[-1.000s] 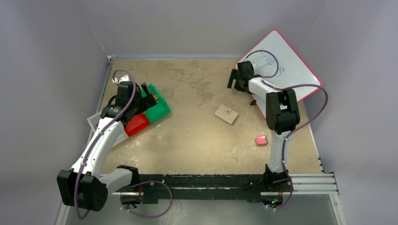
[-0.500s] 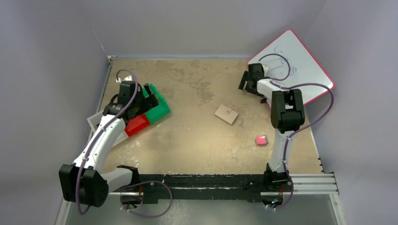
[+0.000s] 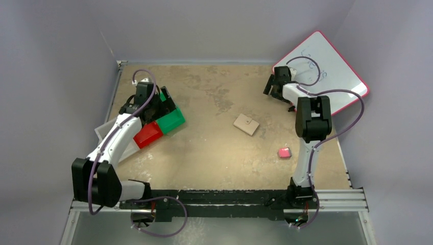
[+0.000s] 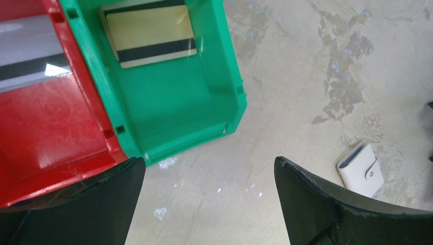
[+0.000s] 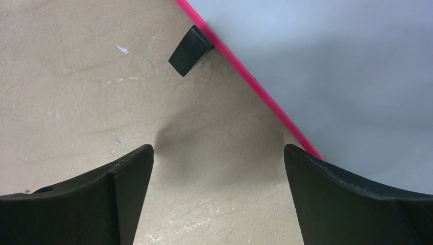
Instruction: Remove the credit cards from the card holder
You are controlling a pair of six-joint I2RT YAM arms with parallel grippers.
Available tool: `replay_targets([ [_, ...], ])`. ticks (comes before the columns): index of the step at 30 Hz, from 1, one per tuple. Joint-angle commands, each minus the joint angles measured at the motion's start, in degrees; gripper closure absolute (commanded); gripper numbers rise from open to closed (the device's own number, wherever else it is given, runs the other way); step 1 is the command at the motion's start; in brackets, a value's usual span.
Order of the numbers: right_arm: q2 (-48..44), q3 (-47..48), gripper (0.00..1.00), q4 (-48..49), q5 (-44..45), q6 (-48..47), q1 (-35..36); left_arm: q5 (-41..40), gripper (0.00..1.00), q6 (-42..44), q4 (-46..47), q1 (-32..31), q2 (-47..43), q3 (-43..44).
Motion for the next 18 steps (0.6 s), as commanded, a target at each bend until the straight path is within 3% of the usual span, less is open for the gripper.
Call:
replay_targets([
  [1,-1.7,2.6,0.00,-0.2,-2.6,-0.7,-0.7,-1.8,0.03,1.5,5.5,-0.4,4.8,5.9],
  [9,-9.9,-1.5,0.02,2.2,-15.4,-4.6,-0.3,-2.3,0.05,2.0,8.0,-0.7,17.5,13.6],
  [18,-19.6,-8.3,0.03,-0.1,-20.4,-5.2,0.6,-2.6,0.08,2.8,8.8,-1.3,26.2,17.8],
])
